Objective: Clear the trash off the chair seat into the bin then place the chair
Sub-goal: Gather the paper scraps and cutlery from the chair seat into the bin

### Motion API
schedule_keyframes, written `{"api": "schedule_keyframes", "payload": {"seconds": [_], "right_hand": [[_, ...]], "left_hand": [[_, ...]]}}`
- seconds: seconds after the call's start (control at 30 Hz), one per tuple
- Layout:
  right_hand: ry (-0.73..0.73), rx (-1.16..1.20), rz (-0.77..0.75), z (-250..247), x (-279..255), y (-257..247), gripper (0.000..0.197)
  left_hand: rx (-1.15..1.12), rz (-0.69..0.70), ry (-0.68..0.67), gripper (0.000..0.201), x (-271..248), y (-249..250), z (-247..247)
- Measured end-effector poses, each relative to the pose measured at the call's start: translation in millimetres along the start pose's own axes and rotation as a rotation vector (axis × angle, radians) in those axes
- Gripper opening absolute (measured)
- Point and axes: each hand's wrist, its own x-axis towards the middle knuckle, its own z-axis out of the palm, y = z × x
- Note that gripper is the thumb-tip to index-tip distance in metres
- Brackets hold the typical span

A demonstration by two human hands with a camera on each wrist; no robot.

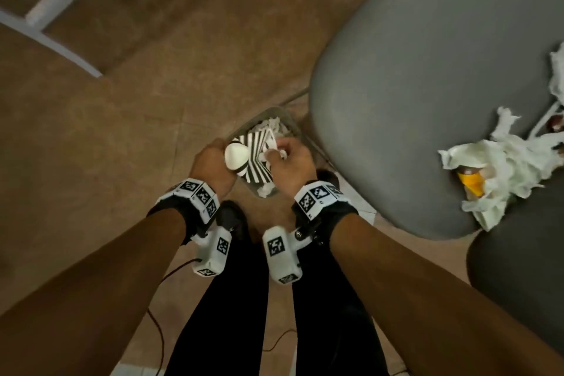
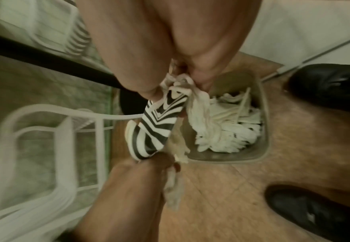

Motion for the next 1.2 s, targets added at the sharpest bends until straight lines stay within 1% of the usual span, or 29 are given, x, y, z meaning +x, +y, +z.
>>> {"api": "schedule_keyframes", "payload": {"seconds": [0.03,0.1,0.13,0.23,0.27,0.33,0.4,0.43,0.5,0.57,0.6,0.63,0.67,0.73,0.8,0.87,0.93,0.97,1.0,1.07,1.1,1.17,1.2], "right_hand": [[0.010,-0.036,0.056,7,11,13,0.018],[0.031,-0.072,0.145,10,26,27,0.022],[0.022,-0.070,0.180,8,32,30,0.029],[-0.035,-0.010,0.281,7,43,27,0.068],[-0.013,0.017,0.298,7,48,28,0.076],[0.043,0.032,0.285,7,74,55,0.081],[0.024,0.050,0.263,1,78,59,0.076],[-0.021,0.063,0.258,-3,63,45,0.069],[-0.103,0.110,0.269,-13,31,14,0.049],[-0.178,0.212,0.329,-19,10,-3,0.020],[-0.221,0.270,0.355,-22,4,-7,0.015],[-0.258,0.314,0.366,-28,-4,-11,0.014],[-0.284,0.335,0.349,-33,-13,-18,0.018],[-0.359,0.312,0.295,-46,-27,-32,0.019],[-0.410,0.296,0.248,-65,-37,-50,0.016],[-0.419,0.301,0.177,-95,-38,-65,0.020],[-0.363,0.270,0.084,-132,-37,-78,0.021],[-0.306,0.238,0.032,-153,-31,-80,0.017],[-0.219,0.202,-0.020,-174,-24,-79,0.012],[0.006,0.077,-0.110,-224,-7,-69,0.013],[0.118,-0.014,-0.127,-251,-1,-61,0.014],[0.336,-0.187,-0.114,-305,10,-49,0.015],[0.458,-0.233,-0.104,-331,12,-45,0.017]], "left_hand": [[-0.001,-0.046,0.015,0.021,3,-12,7],[-0.030,-0.097,0.031,0.017,6,-29,22],[-0.041,-0.111,0.032,0.018,6,-35,28],[-0.079,-0.123,0.026,0.019,8,-41,38],[-0.083,-0.109,0.022,0.021,11,-41,40],[-0.080,-0.061,0.008,0.028,14,-34,42],[-0.078,-0.026,-0.029,0.038,17,-20,38],[-0.073,-0.016,-0.055,0.045,20,-12,35],[-0.013,0.011,-0.106,0.056,24,2,28],[0.081,0.037,-0.137,0.056,27,11,17],[0.107,0.040,-0.138,0.051,25,15,9],[0.130,0.057,-0.134,0.044,23,23,0],[0.153,0.070,-0.130,0.038,19,31,-11],[0.184,0.116,-0.104,0.029,13,51,-31],[0.214,0.197,-0.071,0.024,12,72,-44],[0.243,0.280,-0.030,0.022,14,100,-49],[0.247,0.370,0.009,0.018,14,135,-44],[0.250,0.420,0.022,0.016,12,155,-37],[0.257,0.473,0.026,0.015,9,174,-28],[0.275,0.607,-0.003,0.016,3,212,-1],[0.294,0.680,-0.037,0.017,-2,231,17],[0.359,0.815,-0.132,0.019,-12,264,53],[0.399,0.869,-0.187,0.021,-18,281,71]]}}
